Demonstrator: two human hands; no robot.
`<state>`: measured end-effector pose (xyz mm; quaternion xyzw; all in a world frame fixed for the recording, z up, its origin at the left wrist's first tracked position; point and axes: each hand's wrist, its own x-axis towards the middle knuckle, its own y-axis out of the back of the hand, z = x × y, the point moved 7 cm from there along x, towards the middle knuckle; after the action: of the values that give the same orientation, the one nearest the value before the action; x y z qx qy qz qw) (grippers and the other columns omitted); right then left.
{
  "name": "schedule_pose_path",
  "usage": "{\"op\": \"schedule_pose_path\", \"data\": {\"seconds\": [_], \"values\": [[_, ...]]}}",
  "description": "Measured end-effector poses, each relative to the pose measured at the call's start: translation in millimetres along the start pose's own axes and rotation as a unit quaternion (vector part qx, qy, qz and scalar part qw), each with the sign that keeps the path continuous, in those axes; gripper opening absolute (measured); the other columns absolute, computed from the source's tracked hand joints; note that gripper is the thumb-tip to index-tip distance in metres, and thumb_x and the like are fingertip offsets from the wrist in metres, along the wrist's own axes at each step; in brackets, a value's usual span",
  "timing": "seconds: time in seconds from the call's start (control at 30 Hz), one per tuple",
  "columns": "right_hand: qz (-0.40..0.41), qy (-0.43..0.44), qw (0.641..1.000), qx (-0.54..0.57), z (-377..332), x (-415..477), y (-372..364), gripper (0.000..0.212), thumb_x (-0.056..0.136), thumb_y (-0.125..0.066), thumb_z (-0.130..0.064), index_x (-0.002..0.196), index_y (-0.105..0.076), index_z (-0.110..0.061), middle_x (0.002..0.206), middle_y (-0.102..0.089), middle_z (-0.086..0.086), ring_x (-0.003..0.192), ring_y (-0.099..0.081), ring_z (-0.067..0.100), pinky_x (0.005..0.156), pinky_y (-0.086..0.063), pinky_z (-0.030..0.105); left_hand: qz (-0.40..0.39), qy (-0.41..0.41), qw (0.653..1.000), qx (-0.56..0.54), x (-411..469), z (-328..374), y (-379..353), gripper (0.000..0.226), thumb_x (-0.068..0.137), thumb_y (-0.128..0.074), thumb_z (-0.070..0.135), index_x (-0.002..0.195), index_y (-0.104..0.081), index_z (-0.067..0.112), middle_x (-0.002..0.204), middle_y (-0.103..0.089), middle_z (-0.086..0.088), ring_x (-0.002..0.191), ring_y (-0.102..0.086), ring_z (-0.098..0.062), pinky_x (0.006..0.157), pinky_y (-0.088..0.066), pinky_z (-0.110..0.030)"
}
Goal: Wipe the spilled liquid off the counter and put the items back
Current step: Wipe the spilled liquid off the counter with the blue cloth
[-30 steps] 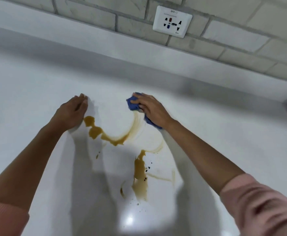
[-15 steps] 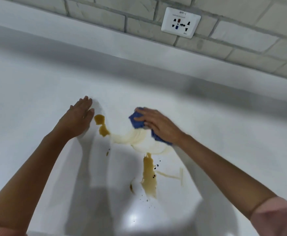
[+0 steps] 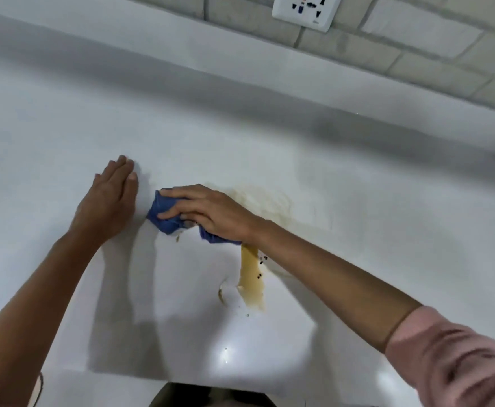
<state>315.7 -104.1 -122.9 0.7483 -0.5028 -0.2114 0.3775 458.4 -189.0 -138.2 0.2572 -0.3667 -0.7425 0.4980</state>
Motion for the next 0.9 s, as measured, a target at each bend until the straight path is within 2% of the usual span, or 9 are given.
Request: {"op": "schedule_pose_path", "data": {"seconds": [0.13,0.23,0.37,0.43,0.5,0.57,0.63,0.77,0.9], "values": [[-0.003,-0.04,0.999,0.017,34,-46,32,0.037,0.092,-0.047,0.008,0.117,-0.066,-0.011,0.144,-0.044,0.007,0.124,-0.04,0.003,0.1,-0.036,0.008,-0.008,0.009,1.0,-0.006,-1,1,2,0.045,0.101,-0.03,0.025,0.144,-0.035,0.011,0.156,-0.025,-0.006,0.146,-0.017,-0.02,0.118,-0.009,-0.035],[0.048,-0.081,0.995,-0.031,57,-23,59,0.037,0.093,-0.045,0.007,0.118,-0.065,-0.012,0.145,-0.043,0.006,0.128,-0.042,0.012,0.103,-0.041,0.02,-0.018,0.009,1.0,0.001,-1,2,3,0.046,0.102,-0.028,0.026,0.144,-0.034,0.01,0.156,-0.024,-0.006,0.146,-0.016,-0.02,0.119,-0.009,-0.036],[0.063,-0.058,0.996,-0.04,30,23,34,0.033,0.09,-0.049,0.007,0.115,-0.066,-0.006,0.141,-0.048,0.014,0.129,-0.045,0.025,0.098,-0.022,-0.002,-0.016,0.01,1.0,0.006,0,1,1,0.045,0.102,-0.028,0.024,0.144,-0.034,0.009,0.156,-0.025,-0.008,0.146,-0.017,-0.022,0.118,-0.01,-0.037],[0.026,-0.028,0.999,-0.002,3,21,5,0.034,0.088,-0.051,0.008,0.113,-0.068,-0.008,0.14,-0.05,0.013,0.127,-0.045,0.023,0.096,-0.021,-0.004,-0.014,0.013,1.0,-0.002,1,0,2,0.045,0.102,-0.028,0.024,0.143,-0.036,0.008,0.155,-0.026,-0.009,0.145,-0.019,-0.022,0.118,-0.011,-0.037],[-0.014,0.013,1.0,0.014,-18,-1,-14,0.041,0.081,-0.051,0.011,0.112,-0.068,-0.01,0.14,-0.051,0.009,0.129,-0.043,0.02,0.1,-0.023,0.001,-0.018,0.015,1.0,-0.005,1,0,2,0.045,0.102,-0.028,0.025,0.143,-0.036,0.009,0.155,-0.027,-0.008,0.145,-0.019,-0.021,0.118,-0.011,-0.037],[-0.068,0.038,0.997,0.011,-20,-31,-16,0.049,0.076,-0.048,0.013,0.114,-0.067,-0.011,0.142,-0.049,0.006,0.133,-0.04,0.019,0.107,-0.026,0.013,-0.018,0.017,1.0,-0.008,0,-1,3,0.045,0.102,-0.028,0.027,0.143,-0.036,0.011,0.155,-0.027,-0.006,0.145,-0.019,-0.02,0.119,-0.011,-0.036],[-0.09,0.028,0.996,0.005,-4,-53,0,0.046,0.083,-0.045,0.016,0.116,-0.066,-0.009,0.144,-0.047,0.007,0.136,-0.038,0.02,0.111,-0.028,0.023,-0.021,0.019,1.0,-0.01,-1,-1,4,0.046,0.102,-0.027,0.029,0.143,-0.036,0.012,0.155,-0.026,-0.005,0.145,-0.018,-0.019,0.118,-0.01,-0.034],[-0.009,-0.071,0.997,0.021,33,-38,42,0.036,0.094,-0.043,0.009,0.117,-0.065,-0.008,0.144,-0.047,0.005,0.135,-0.038,0.017,0.106,-0.033,0.015,-0.024,0.014,1.0,-0.005,-1,1,3,0.046,0.102,-0.027,0.029,0.144,-0.035,0.012,0.156,-0.025,-0.005,0.146,-0.017,-0.02,0.118,-0.009,-0.035],[0.021,-0.045,0.998,-0.027,14,-3,25,0.03,0.092,-0.051,0.003,0.116,-0.066,-0.007,0.141,-0.05,0.01,0.133,-0.042,0.024,0.108,-0.029,0.02,-0.016,0.014,1.0,0.005,0,0,0,0.046,0.101,-0.028,0.029,0.144,-0.035,0.011,0.155,-0.026,-0.007,0.145,-0.019,-0.022,0.119,-0.011,-0.037]]}}
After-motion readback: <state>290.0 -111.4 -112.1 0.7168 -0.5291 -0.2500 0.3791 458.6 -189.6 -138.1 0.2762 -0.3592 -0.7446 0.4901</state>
